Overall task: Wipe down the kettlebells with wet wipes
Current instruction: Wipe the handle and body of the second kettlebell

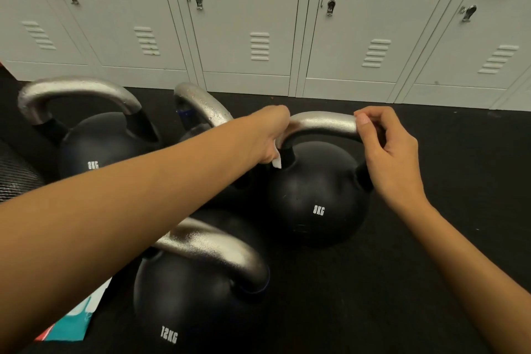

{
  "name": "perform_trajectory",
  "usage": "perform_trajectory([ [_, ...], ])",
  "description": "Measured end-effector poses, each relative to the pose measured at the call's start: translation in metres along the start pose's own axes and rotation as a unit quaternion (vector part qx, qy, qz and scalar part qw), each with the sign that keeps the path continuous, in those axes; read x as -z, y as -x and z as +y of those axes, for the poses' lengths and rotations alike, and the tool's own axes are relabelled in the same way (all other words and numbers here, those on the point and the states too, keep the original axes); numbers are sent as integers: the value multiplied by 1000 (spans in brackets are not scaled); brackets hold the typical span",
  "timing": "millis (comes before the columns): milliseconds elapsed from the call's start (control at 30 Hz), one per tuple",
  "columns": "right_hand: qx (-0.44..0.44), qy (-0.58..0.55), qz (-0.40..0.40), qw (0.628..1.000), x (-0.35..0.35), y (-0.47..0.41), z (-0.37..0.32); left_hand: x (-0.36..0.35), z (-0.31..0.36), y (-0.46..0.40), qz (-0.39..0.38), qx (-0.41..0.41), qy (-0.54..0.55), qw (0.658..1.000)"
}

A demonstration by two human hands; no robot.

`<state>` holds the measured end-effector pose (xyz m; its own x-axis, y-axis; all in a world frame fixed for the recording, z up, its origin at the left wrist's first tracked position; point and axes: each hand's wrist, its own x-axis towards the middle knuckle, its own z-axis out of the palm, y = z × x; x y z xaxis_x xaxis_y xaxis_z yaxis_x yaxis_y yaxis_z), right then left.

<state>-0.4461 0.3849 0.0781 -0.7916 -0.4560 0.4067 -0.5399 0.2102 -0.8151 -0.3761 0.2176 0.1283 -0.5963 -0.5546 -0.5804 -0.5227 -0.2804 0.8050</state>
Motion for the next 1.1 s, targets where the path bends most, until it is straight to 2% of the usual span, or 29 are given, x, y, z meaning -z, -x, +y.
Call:
perform_trajectory([
  [100,1,3,-6,1000,2,0,0,0,-3,-3,4,30,54,998],
  [233,3,4,-5,1000,1,0,1,-4,8,13,13,14,93,995],
  [433,-2,5,-6,1000,1,1,-1,-3,6,20,8,-17,48,999],
  [500,-8,2,-14,1000,3,0,-4,-6,4,18,-7,-49,5,999],
  [600,-11,-2,-19,1000,7,-2,-7,-12,4,22,-16,-132,-129,983],
  [733,1,7,-20,1000,9,-6,-14,-10,5,34,-7,-236,-324,916],
  [800,33,22,-15,999,10,-8,-23,-7,4,34,-13,-280,-361,890],
  [900,101,61,-54,992,1,-13,-36,0,-1,35,-4,-360,-362,860],
  [967,118,95,-98,984,-8,-16,-38,4,-5,33,8,-397,-340,852],
  [1100,155,195,-109,962,-20,-19,-30,14,-9,20,4,-404,-239,883],
])
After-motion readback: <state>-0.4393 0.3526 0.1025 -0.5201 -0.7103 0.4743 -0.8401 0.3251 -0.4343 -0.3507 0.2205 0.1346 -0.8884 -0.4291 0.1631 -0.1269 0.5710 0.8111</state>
